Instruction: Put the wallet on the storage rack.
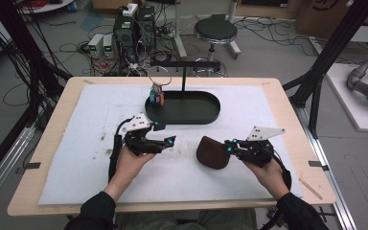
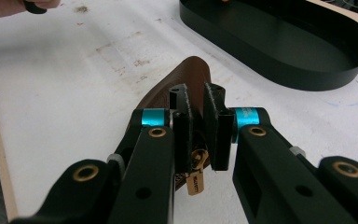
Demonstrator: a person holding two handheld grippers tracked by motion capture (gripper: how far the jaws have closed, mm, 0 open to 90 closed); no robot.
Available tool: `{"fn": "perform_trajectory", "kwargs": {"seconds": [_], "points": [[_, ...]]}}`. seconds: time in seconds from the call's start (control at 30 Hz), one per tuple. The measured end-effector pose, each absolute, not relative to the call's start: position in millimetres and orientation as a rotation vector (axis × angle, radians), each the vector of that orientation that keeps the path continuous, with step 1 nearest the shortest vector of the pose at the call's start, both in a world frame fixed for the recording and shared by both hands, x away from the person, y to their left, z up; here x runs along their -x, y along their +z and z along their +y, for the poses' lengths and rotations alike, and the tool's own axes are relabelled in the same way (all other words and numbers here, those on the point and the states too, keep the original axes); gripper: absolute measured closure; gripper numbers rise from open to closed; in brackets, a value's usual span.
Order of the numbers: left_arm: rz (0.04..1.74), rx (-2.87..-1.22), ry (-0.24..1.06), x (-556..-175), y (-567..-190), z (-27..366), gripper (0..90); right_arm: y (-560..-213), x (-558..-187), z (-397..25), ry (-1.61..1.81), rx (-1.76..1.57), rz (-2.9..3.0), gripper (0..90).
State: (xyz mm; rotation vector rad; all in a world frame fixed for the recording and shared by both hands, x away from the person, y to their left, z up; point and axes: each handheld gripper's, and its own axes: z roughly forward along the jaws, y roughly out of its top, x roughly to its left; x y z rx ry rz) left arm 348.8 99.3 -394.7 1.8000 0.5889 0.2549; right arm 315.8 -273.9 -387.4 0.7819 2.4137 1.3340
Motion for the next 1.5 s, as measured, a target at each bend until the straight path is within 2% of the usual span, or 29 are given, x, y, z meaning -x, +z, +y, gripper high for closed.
{"fn": "perform_trajectory", "kwargs": {"seconds": [0.17, 0.2, 0.47, 0.67, 0.77, 0.9, 1.1, 1.13, 1.17, 1.2, 1.37, 1.47, 1.5], "points": [[0.560, -1.841, 0.122, -359, -402, 73, 35.1, -388, -315, -272, 1.327, -0.743, 2.424, 83.6], [0.556, -1.848, 0.098, -361, -405, 68, 37.9, -388, -314, -273, 1.332, -0.731, 2.424, 83.5], [0.571, -1.957, 0.024, -373, -421, 39, 44.4, -389, -312, -275, 1.337, -0.681, 2.443, 83.4], [0.551, -1.982, -0.005, -378, -428, 28, 54.2, -390, -313, -277, 1.341, -0.663, 2.452, 83.3], [0.532, -1.997, -0.018, -379, -430, 26, 60.3, -390, -313, -277, 1.340, -0.657, 2.455, 83.2], [0.474, -2.010, -0.018, -377, -430, 23, 79.7, -391, -313, -279, 1.332, -0.662, 2.458, 82.9], [0.480, -1.992, -0.041, -379, -431, 25, 82.5, -391, -314, -280, 1.326, -0.651, 2.466, 82.9], [0.491, -1.988, -0.029, -379, -431, 25, 78.5, -391, -313, -280, 1.328, -0.650, 2.468, 82.9], [0.498, -1.981, -0.034, -379, -431, 25, 70.7, -391, -313, -280, 1.327, -0.647, 2.469, 83.0], [0.500, -1.973, -0.054, -380, -432, 24, 67.8, -391, -313, -280, 1.329, -0.644, 2.470, 83.0], [0.476, -1.988, -0.075, -378, -433, 21, 73.6, -391, -314, -280, 1.329, -0.638, 2.473, 82.9], [0.484, -1.984, -0.089, -379, -433, 24, 81.6, -391, -314, -281, 1.330, -0.629, 2.479, 82.5], [0.483, -1.988, -0.084, -379, -432, 25, 81.6, -391, -314, -281, 1.330, -0.629, 2.479, 82.5]]}}
